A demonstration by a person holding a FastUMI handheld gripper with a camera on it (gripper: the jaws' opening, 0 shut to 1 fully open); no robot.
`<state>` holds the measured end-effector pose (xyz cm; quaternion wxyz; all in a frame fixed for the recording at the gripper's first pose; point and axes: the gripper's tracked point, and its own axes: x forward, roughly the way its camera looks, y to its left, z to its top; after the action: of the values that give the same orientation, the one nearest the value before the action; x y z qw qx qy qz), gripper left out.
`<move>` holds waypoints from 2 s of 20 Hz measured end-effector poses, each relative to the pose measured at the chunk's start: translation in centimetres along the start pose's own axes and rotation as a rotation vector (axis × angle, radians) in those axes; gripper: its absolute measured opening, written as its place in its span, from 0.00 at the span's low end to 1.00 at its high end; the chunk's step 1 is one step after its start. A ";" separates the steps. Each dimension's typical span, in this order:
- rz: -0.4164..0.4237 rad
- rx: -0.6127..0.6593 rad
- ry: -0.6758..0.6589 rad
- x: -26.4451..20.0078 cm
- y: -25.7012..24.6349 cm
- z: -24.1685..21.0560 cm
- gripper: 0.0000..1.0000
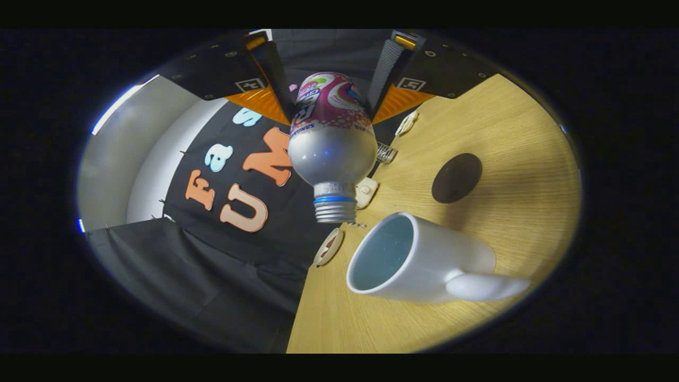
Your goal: Take the bottle from table, then pour the juice into the cup, finally place the bottle on the coaster
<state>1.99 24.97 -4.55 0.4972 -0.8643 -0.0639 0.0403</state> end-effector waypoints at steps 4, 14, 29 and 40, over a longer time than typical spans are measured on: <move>-0.011 -0.011 -0.009 0.1 -0.1 0.0 0.74; -0.024 -0.046 -0.022 0.2 -0.5 0.2 0.74; -0.039 -0.097 -0.030 0.4 -1.3 0.1 0.74; -0.006 0.003 0.004 0.5 -0.7 -0.5 0.74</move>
<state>2.45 24.97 -3.72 0.4986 -0.8635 -0.0654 0.0374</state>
